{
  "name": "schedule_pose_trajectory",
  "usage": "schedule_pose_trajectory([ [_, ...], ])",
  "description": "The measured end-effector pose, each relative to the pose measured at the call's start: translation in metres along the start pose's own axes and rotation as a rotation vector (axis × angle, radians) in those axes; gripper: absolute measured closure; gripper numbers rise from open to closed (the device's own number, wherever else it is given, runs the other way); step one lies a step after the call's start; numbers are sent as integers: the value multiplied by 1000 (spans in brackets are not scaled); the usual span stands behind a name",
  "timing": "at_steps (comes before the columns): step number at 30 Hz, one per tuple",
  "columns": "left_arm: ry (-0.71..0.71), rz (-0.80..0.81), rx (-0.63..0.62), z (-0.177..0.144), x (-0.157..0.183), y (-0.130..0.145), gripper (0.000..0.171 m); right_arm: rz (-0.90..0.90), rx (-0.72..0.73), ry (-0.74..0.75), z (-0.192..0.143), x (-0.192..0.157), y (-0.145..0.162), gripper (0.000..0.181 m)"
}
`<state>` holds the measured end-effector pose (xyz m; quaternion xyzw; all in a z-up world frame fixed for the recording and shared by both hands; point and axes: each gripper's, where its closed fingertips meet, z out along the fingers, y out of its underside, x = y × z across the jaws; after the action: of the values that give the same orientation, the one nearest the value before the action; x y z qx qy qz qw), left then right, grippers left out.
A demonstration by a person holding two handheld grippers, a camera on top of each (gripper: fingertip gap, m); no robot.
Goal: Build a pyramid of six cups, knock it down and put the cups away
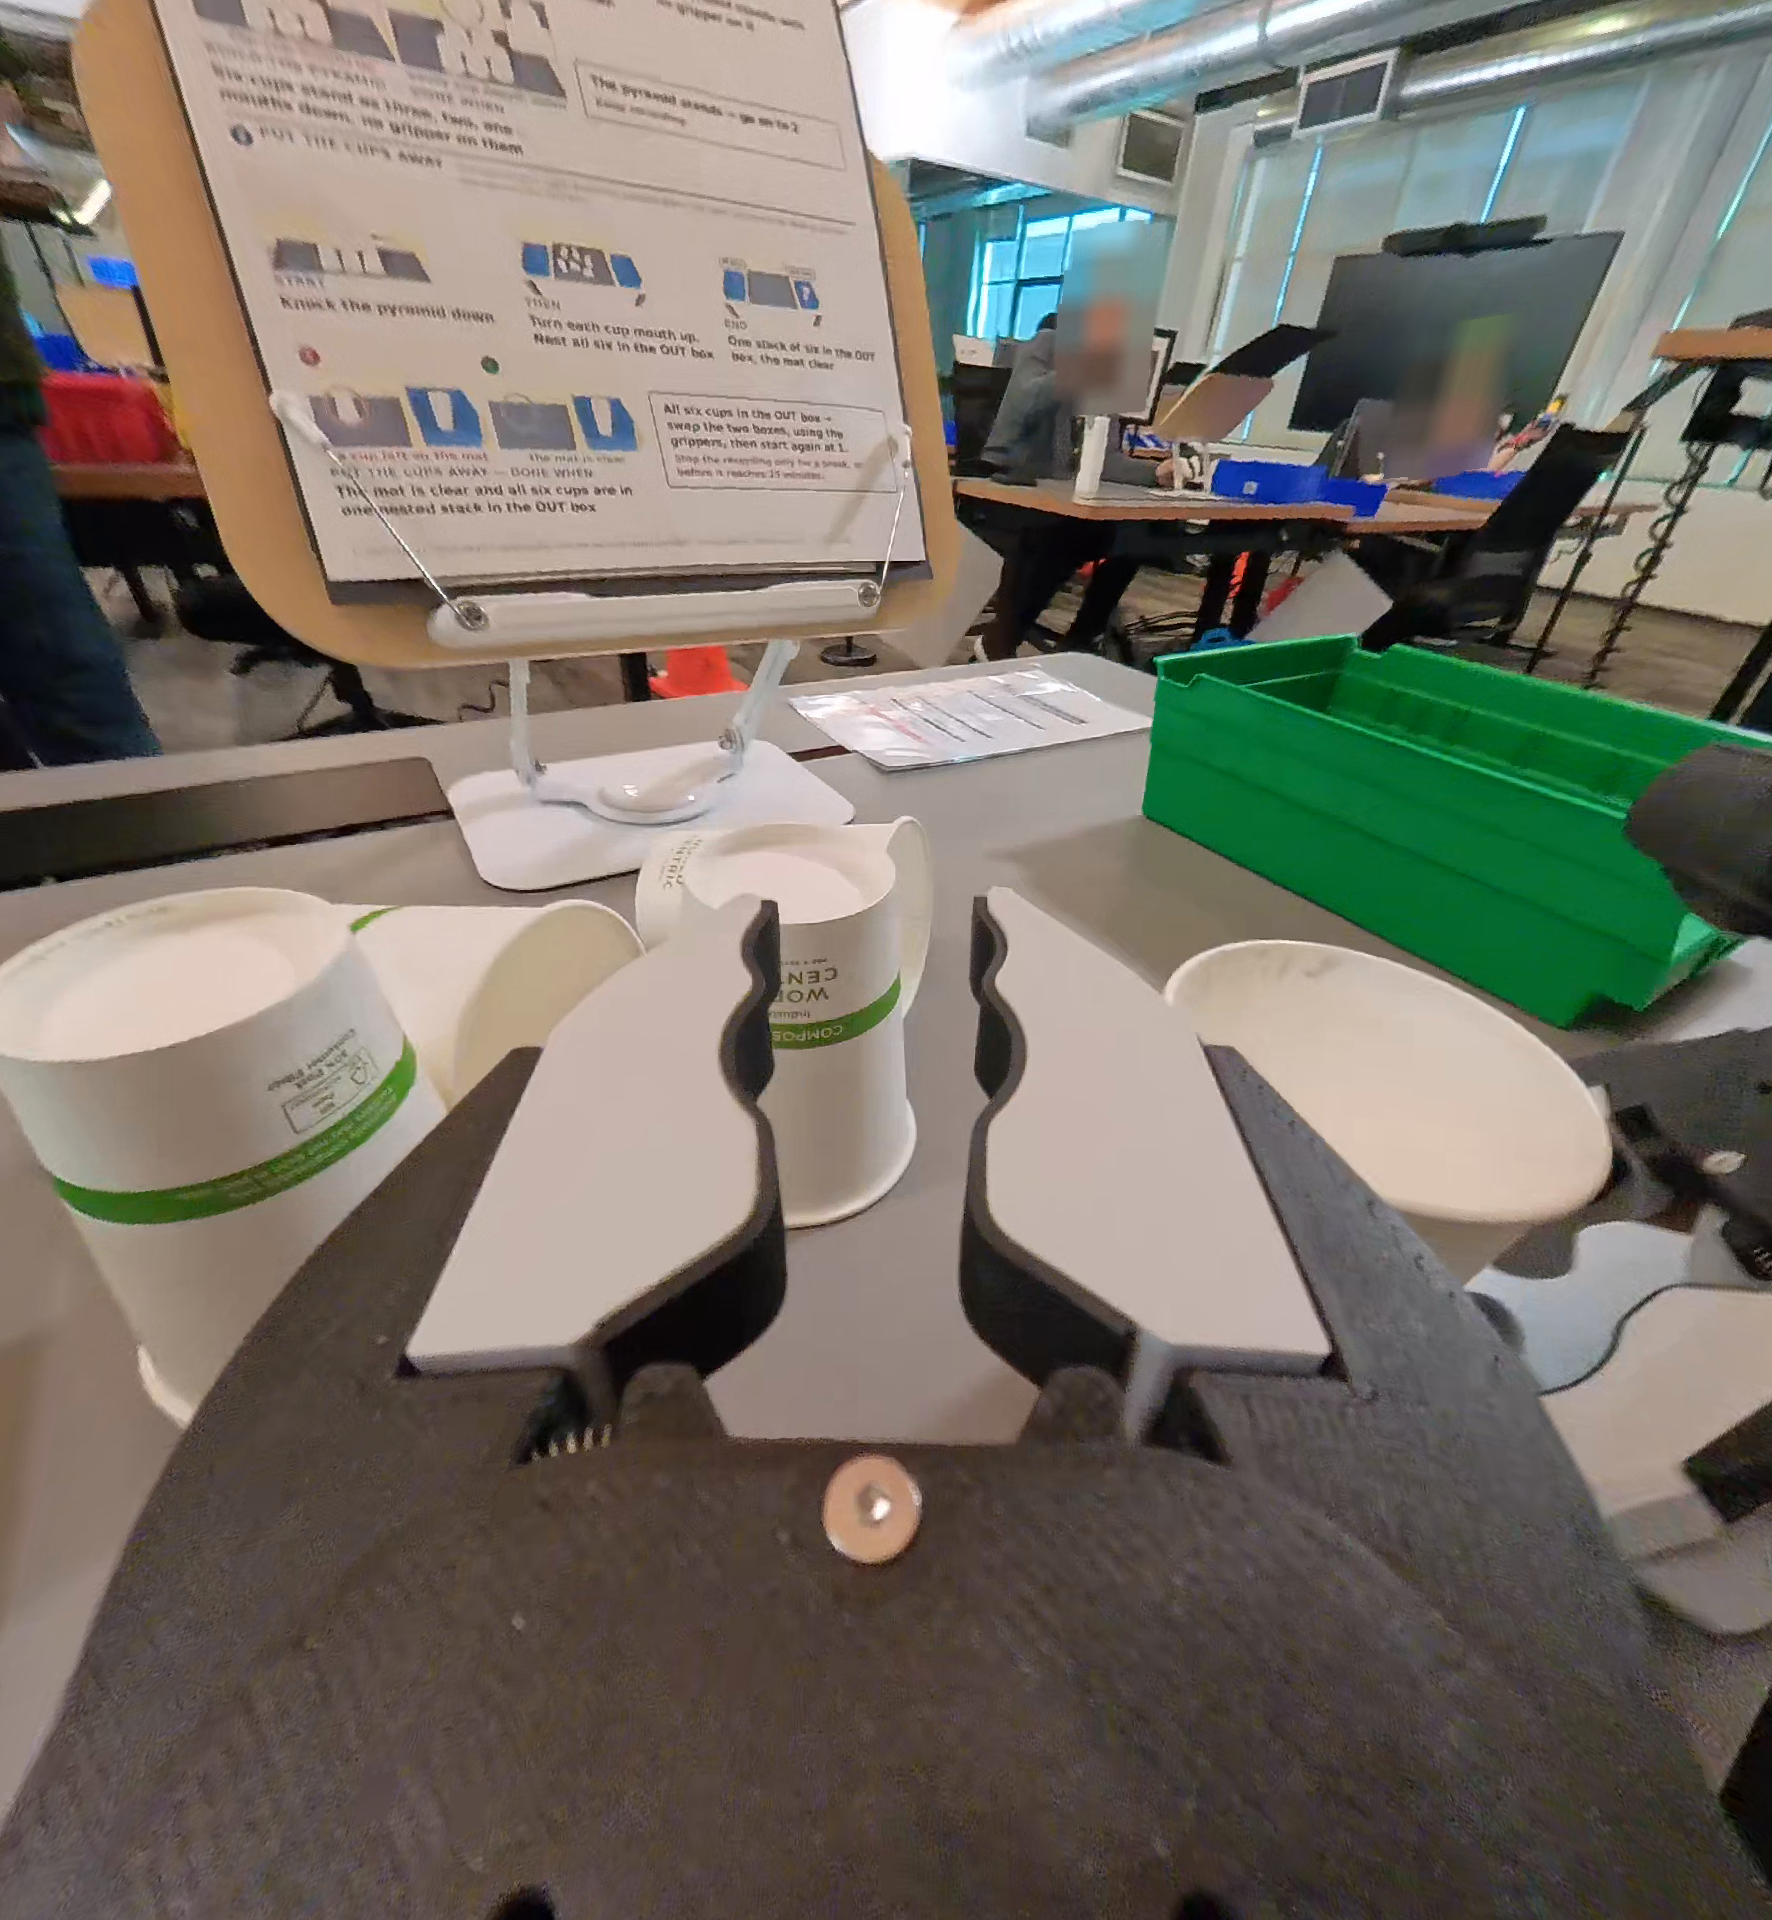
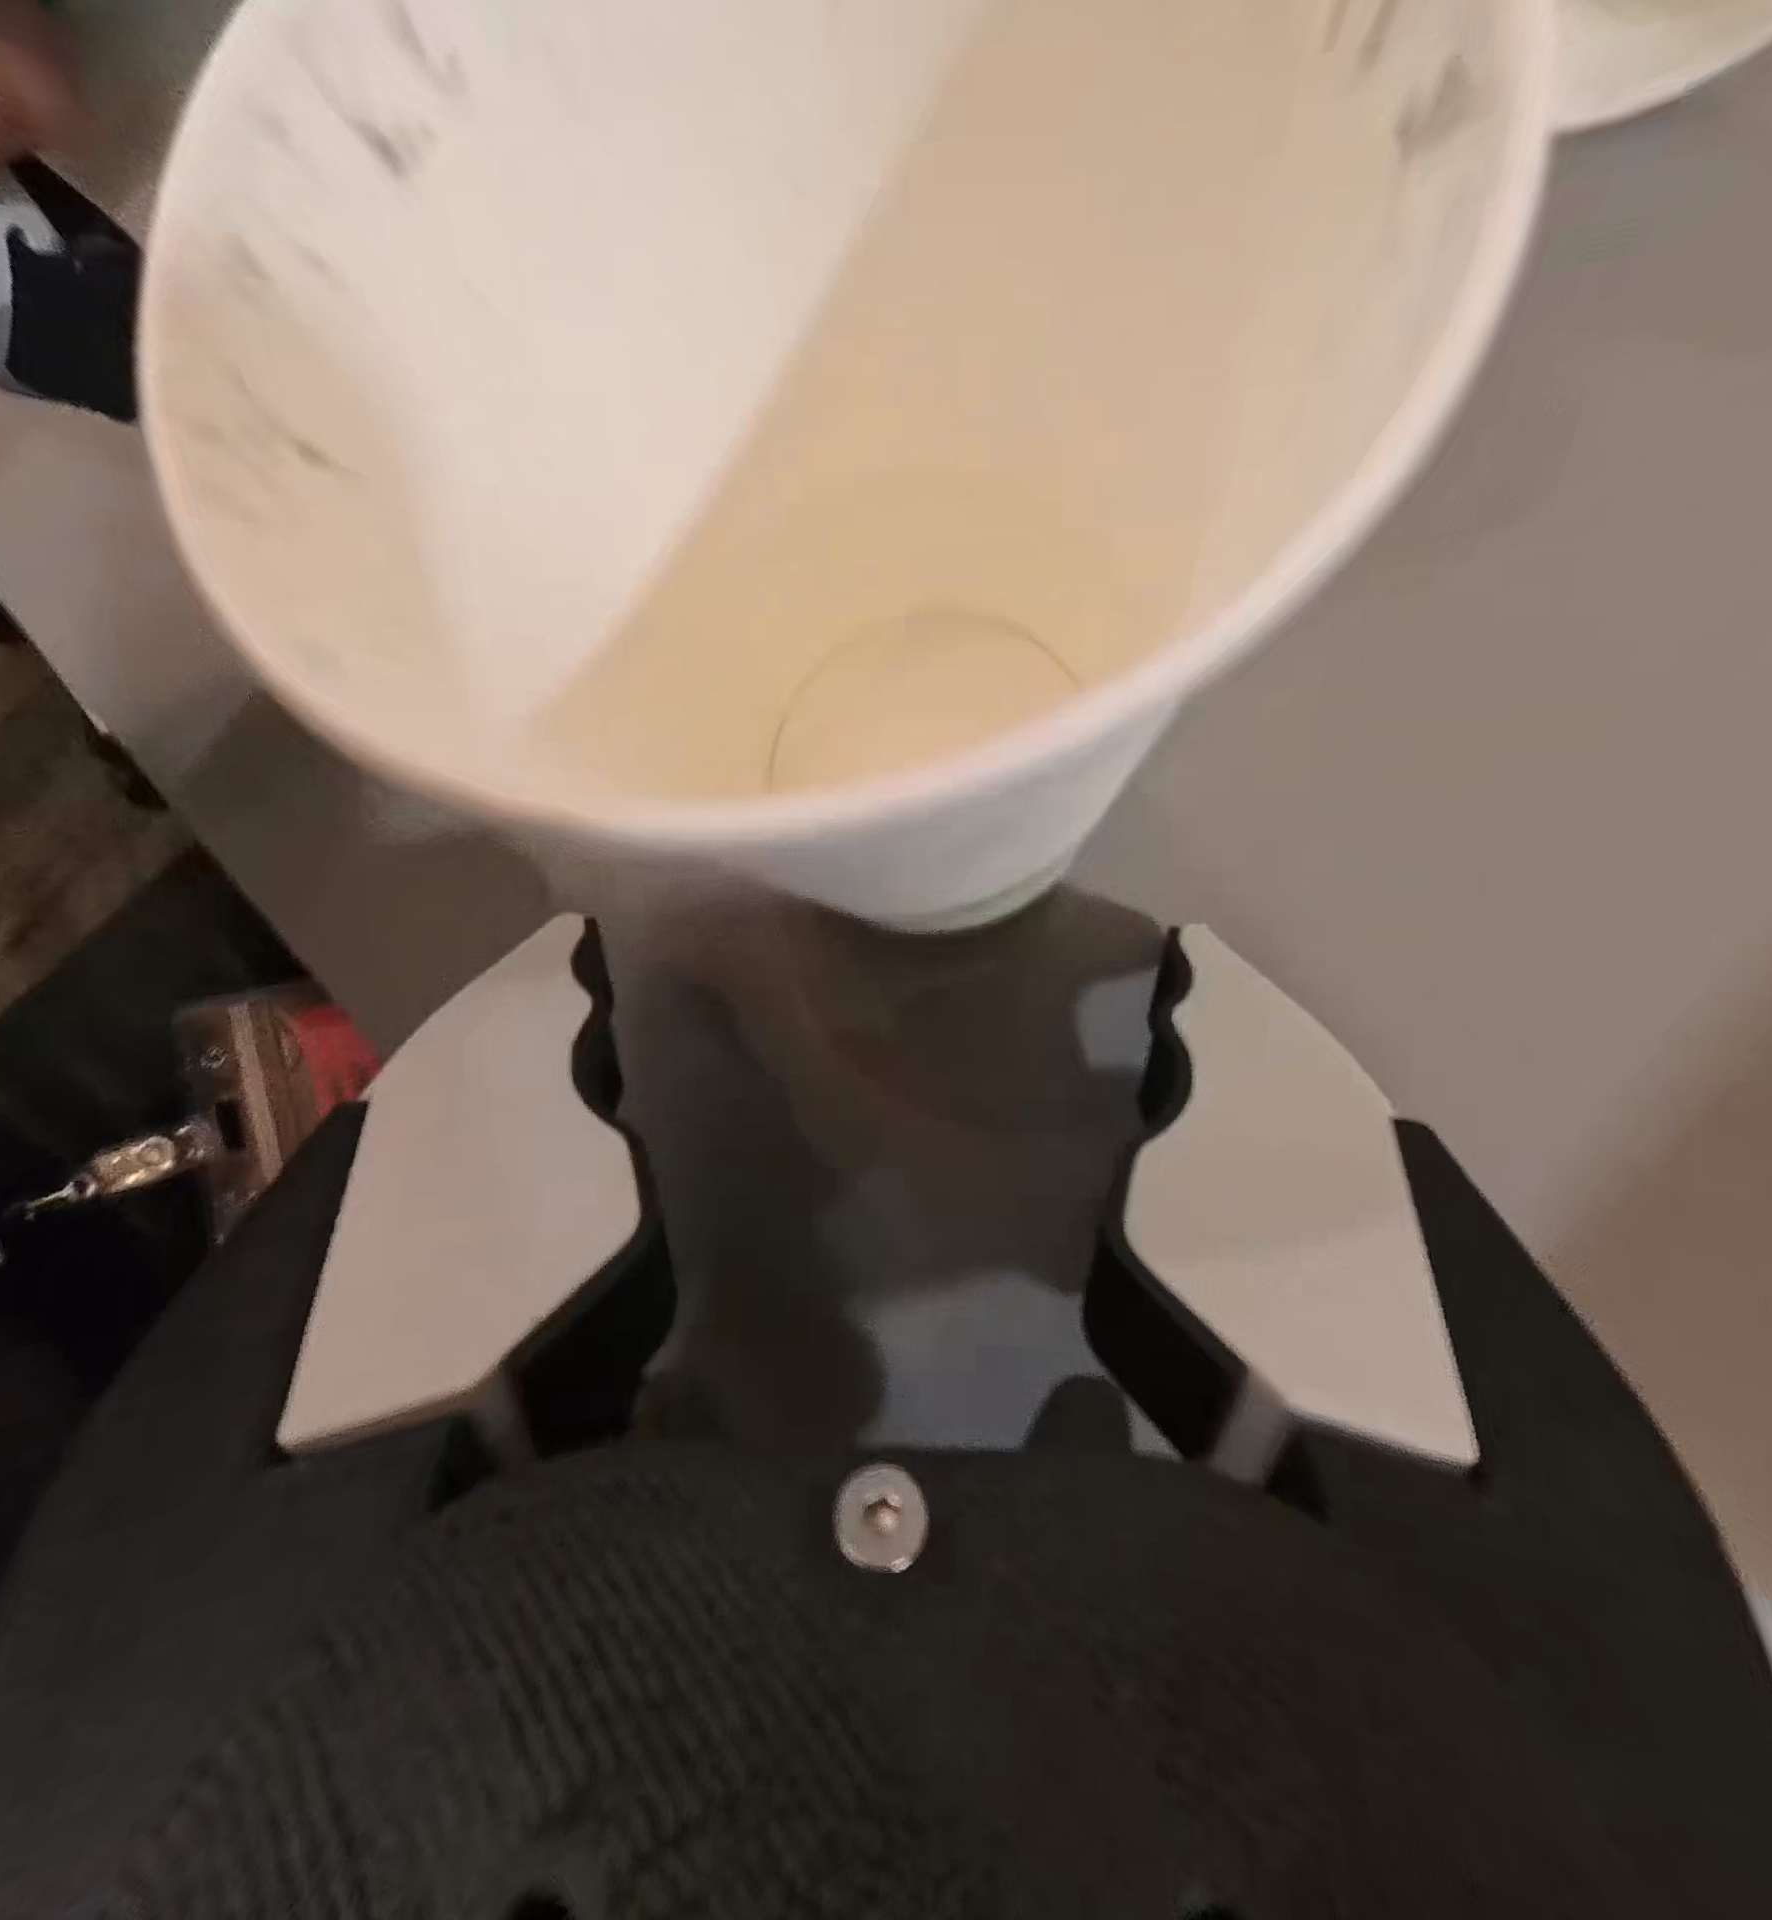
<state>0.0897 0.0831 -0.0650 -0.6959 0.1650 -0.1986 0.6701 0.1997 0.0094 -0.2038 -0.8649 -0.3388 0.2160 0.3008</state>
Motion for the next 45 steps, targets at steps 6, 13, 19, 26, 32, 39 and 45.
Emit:
schedule_pose_trajectory([
  [6,-109,34,70,-29,4,-9,150,148,16,-114,-46,-1,24,78],
  [13,37,-30,-52,-22,34,5,140,195,339,-150,-81,35,-2,95],
  [19,60,-169,-187,-36,29,45,139,108,477,-77,-91,54,-23,110],
  [26,118,-150,-188,-34,20,49,134,63,578,-43,-87,63,-50,115],
  [32,205,-364,-3,-30,-8,9,130,130,602,-102,-82,75,-72,111],
  [39,152,-199,-27,-9,-16,8,130,107,584,31,-70,93,-91,113],
  [45,95,-219,37,24,-3,-3,125,117,613,-10,-84,90,-87,110],
])
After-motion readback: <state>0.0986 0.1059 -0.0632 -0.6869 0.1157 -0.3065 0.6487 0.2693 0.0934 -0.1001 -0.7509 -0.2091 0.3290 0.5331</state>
